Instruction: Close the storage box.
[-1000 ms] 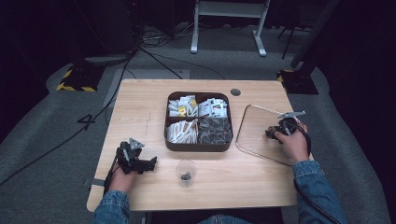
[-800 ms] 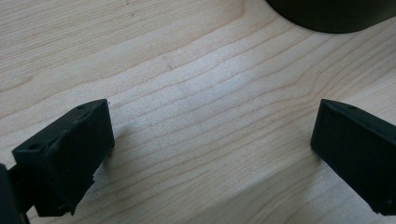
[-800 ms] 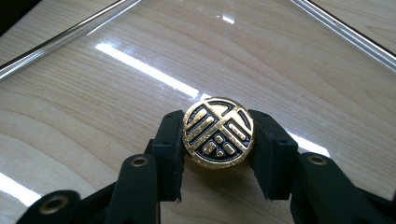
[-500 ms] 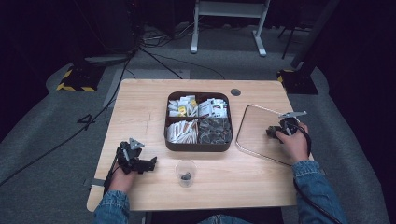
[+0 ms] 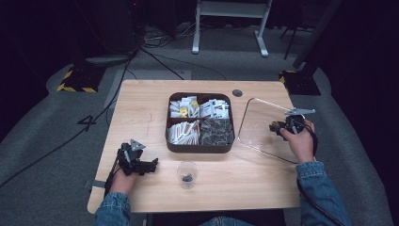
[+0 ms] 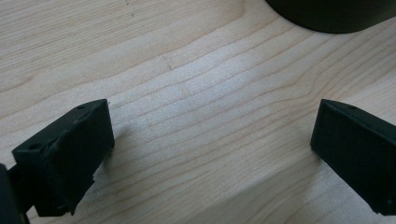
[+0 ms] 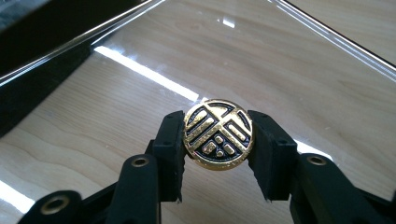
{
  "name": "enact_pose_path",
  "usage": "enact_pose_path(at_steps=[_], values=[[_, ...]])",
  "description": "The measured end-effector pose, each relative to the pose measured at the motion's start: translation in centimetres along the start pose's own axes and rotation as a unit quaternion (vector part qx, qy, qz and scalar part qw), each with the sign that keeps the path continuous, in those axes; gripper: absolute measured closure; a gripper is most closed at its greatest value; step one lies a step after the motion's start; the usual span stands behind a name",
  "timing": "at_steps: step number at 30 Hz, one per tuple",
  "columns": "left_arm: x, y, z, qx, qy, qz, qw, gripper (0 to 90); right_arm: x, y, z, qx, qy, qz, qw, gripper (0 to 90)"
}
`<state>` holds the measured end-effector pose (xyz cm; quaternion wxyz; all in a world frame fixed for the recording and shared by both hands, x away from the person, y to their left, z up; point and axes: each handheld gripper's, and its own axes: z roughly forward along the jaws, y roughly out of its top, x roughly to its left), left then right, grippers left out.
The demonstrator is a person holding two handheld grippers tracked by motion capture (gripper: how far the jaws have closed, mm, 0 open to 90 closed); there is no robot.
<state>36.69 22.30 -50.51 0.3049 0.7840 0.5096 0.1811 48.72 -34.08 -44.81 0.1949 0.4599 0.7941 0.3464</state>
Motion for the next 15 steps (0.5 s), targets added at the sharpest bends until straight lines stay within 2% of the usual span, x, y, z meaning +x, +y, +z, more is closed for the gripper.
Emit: enact_pose_path(at_steps=[15], values=[[0.0,0.0,0.0,0.000,0.000,0.000,1.0000,0.0,1.4,1.6,-2.5,-0.070,0.013,0.000,0.9974,59.0]])
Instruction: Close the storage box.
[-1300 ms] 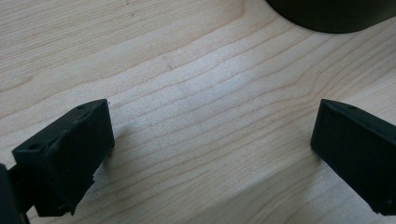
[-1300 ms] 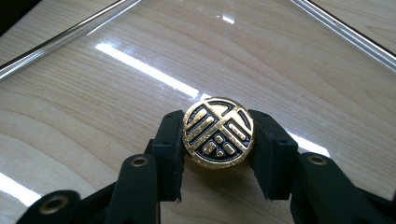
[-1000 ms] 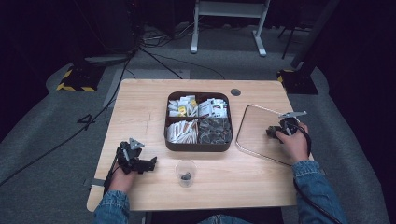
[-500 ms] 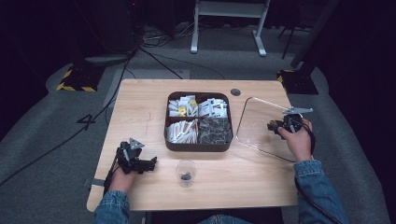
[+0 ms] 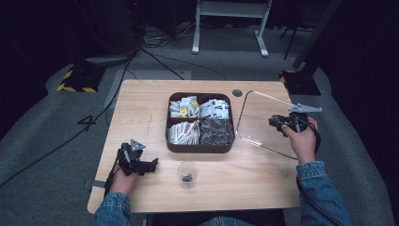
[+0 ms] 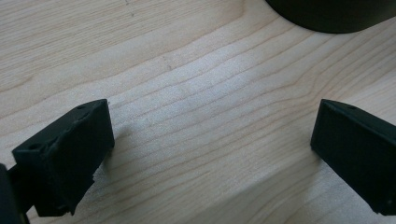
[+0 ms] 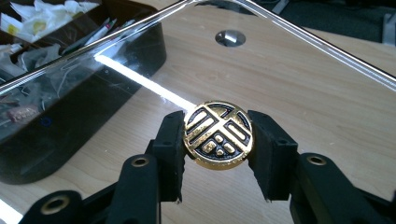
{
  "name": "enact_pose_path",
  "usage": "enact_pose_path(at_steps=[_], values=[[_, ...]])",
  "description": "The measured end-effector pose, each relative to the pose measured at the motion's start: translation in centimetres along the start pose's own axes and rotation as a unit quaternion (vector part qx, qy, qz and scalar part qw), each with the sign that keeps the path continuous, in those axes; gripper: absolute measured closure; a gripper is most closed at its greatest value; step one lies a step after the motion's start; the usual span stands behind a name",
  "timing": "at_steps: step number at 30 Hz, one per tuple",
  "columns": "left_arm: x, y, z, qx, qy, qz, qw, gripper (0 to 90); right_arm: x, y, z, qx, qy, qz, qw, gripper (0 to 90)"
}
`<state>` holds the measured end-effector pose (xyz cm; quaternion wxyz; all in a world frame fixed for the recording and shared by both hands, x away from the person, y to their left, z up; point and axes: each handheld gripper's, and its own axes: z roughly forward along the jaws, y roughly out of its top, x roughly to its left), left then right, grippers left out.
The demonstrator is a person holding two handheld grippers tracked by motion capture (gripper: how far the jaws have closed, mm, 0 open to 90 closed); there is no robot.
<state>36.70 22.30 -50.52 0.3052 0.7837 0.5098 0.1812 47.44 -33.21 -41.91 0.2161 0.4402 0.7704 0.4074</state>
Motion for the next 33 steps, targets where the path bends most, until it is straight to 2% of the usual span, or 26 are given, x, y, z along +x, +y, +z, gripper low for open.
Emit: enact_pose_path(at_steps=[10,20,28,33], values=[[0.0,0.0,0.0,0.000,0.000,0.000,1.0000,0.0,0.7,0.9,-1.1,-0.028,0.005,-0.006,0.9996,59.1],[0.0,0.0,0.0,0.000,0.000,0.000,1.0000,0.0,1.6,1.6,-1.4,-0.034,0.015,-0.017,0.9992,59.1],[0.1,0.0,0.0,0.000,-0.002,0.003,1.0000,0.0,3.2,3.0,-0.8,-0.035,0.037,-0.031,0.9982,59.1],[0.3,0.0,0.0,0.000,-0.001,0.003,1.0000,0.0,4.5,4.2,-0.1,-0.041,0.057,-0.048,0.9964,59.1]])
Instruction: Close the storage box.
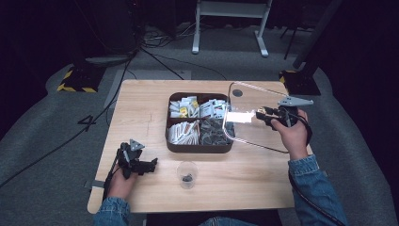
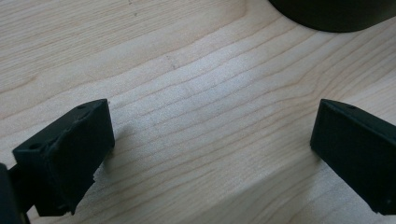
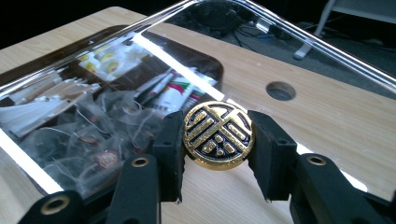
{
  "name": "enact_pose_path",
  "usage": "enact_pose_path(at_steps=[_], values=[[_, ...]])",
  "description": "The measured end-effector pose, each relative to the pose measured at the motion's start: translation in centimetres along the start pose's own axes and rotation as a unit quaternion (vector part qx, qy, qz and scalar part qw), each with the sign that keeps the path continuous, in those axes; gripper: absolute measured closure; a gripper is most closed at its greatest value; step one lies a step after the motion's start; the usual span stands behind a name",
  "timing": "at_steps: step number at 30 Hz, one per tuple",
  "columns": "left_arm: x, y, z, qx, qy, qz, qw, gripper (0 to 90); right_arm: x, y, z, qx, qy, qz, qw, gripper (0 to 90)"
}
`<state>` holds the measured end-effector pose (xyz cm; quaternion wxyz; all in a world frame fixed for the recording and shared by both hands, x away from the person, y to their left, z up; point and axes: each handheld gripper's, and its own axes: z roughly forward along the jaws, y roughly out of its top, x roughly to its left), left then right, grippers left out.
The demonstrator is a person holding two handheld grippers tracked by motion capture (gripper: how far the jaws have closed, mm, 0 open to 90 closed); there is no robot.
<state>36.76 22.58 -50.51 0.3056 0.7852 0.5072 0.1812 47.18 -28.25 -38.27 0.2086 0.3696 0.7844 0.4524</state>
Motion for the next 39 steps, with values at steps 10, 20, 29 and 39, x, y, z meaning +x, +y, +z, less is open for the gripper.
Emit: enact_pose_path(at_steps=[10,20,29,39], values=[[0.0,0.0,0.0,0.001,0.004,-0.005,1.0000,0.0,1.6,2.0,1.8,0.000,0.039,-0.015,0.9991,59.1],[0.0,0.0,0.0,0.000,0.004,-0.005,1.0000,0.0,2.7,4.2,4.0,0.009,0.068,-0.024,0.9974,59.1],[0.1,0.1,0.0,0.000,0.008,-0.006,0.9999,0.0,3.5,5.8,5.3,0.013,0.071,-0.023,0.9971,59.1],[-0.2,0.1,0.1,0.000,0.011,-0.014,0.9998,0.0,4.6,6.7,7.4,0.024,0.076,-0.021,0.9966,59.0]])
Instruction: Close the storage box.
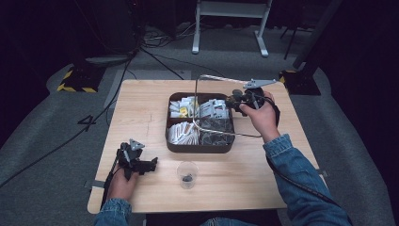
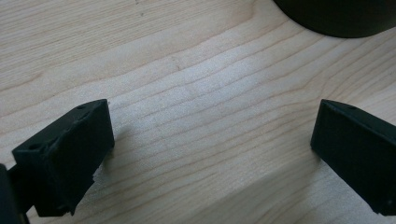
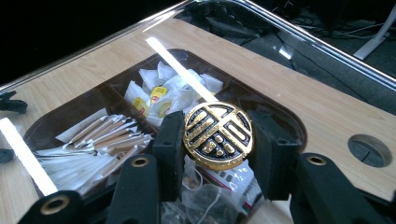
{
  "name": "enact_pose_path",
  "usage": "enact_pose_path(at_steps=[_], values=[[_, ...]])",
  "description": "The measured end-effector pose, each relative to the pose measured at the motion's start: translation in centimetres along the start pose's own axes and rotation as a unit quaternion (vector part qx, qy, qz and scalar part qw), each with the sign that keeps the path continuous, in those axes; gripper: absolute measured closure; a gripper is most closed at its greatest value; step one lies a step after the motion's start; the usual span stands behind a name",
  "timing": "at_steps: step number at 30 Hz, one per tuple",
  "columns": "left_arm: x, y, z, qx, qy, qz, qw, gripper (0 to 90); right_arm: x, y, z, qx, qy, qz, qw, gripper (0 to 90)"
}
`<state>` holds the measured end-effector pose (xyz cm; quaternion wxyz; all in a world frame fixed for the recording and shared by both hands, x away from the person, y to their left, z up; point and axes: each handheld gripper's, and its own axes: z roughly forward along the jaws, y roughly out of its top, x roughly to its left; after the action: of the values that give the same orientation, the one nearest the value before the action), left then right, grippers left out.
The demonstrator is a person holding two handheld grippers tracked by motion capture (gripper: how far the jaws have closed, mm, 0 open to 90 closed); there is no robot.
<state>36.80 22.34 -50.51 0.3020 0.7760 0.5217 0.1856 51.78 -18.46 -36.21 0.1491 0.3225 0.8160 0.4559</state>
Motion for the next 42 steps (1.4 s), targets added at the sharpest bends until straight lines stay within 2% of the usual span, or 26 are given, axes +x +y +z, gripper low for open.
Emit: enact_pose_path(at_steps=[6,17,29,42], values=[[0.0,0.0,0.0,0.001,0.000,0.002,1.0000,0.0,1.0,0.6,1.3,0.004,0.002,-0.008,1.0000,59.0],[0.1,0.0,0.0,-0.001,0.000,0.001,1.0000,0.0,2.4,1.2,4.3,0.011,0.021,-0.011,0.9997,59.0],[0.1,0.0,0.0,0.001,0.001,0.005,1.0000,0.0,3.5,0.7,7.3,0.026,0.024,-0.004,0.9994,59.0],[0.2,0.0,0.0,-0.001,0.002,0.002,1.0000,0.0,4.2,-0.4,9.5,0.045,0.018,-0.015,0.9987,59.0]])
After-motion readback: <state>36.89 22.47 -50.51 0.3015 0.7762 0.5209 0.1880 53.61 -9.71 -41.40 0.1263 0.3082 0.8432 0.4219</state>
